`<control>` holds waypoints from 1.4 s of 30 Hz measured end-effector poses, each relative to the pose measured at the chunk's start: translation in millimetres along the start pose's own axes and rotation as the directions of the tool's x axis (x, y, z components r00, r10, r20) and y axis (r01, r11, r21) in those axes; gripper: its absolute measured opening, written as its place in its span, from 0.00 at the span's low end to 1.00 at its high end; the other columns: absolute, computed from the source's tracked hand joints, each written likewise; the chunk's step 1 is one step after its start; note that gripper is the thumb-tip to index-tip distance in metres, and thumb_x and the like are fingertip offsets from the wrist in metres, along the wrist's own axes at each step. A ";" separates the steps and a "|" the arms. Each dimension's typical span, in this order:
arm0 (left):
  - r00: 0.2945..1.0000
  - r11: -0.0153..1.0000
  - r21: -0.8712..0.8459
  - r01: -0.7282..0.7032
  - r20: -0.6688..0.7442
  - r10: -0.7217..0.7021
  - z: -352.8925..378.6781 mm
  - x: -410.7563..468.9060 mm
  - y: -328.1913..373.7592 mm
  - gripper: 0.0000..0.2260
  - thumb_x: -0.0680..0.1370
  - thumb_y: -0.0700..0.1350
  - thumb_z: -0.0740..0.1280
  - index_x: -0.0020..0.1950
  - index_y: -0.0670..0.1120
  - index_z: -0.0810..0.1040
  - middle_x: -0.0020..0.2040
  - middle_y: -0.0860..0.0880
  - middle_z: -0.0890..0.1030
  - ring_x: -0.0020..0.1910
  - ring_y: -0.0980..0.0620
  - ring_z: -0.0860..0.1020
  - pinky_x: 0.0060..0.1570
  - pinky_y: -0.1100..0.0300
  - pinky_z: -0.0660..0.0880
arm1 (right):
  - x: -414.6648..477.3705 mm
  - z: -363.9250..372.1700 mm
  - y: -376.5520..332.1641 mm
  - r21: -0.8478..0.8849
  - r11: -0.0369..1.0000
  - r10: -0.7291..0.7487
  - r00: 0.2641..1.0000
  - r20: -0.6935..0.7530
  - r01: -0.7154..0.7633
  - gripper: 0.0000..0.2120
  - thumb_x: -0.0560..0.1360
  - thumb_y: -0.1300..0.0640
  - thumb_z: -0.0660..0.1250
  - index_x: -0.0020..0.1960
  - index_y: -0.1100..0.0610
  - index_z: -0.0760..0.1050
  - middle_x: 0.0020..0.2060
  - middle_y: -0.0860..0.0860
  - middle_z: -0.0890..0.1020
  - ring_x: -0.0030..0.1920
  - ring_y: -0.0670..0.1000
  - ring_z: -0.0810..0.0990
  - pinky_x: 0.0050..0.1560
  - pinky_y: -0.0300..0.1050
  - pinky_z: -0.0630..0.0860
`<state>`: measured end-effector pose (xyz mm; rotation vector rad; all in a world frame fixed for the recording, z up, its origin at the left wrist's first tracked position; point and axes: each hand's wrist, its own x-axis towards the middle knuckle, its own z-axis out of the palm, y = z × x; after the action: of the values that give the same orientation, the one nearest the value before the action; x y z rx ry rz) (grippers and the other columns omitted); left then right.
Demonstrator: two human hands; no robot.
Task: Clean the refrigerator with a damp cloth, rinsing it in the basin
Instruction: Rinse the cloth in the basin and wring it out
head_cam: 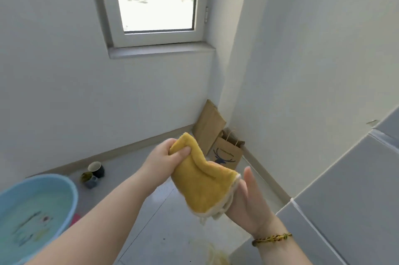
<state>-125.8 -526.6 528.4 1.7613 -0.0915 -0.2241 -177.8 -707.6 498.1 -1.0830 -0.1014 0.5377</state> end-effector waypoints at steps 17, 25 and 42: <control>0.690 0.855 -0.511 0.087 -0.588 -0.422 -189.8 -92.2 -107.8 0.16 0.74 0.56 0.64 0.38 0.44 0.73 0.36 0.46 0.74 0.40 0.47 0.73 0.41 0.52 0.69 | 152.4 189.7 95.5 -0.341 0.931 0.035 0.959 -0.283 -0.135 0.11 0.77 0.53 0.60 0.41 0.58 0.75 0.39 0.56 0.78 0.44 0.56 0.77 0.49 0.54 0.76; 0.548 0.795 -0.585 0.160 -0.617 -0.564 -355.9 -67.0 -203.1 0.15 0.76 0.55 0.62 0.38 0.45 0.72 0.39 0.45 0.75 0.42 0.46 0.75 0.48 0.50 0.74 | 291.3 281.8 200.7 -0.330 0.871 0.263 0.913 -0.313 -0.364 0.02 0.76 0.56 0.63 0.47 0.54 0.74 0.43 0.50 0.78 0.43 0.49 0.77 0.31 0.40 0.71; 0.267 0.683 -0.606 0.409 -0.636 -0.724 -445.8 18.6 -622.9 0.12 0.78 0.49 0.61 0.44 0.40 0.76 0.49 0.40 0.78 0.48 0.42 0.75 0.46 0.56 0.70 | 542.7 213.3 544.8 -0.747 0.567 0.316 0.929 -0.192 -0.347 0.09 0.72 0.52 0.69 0.40 0.54 0.71 0.35 0.48 0.76 0.36 0.45 0.74 0.36 0.37 0.71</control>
<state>-56.5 24.7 0.9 1.2952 1.3202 0.1397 21.9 -89.6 34.3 -1.9995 -0.0973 0.8550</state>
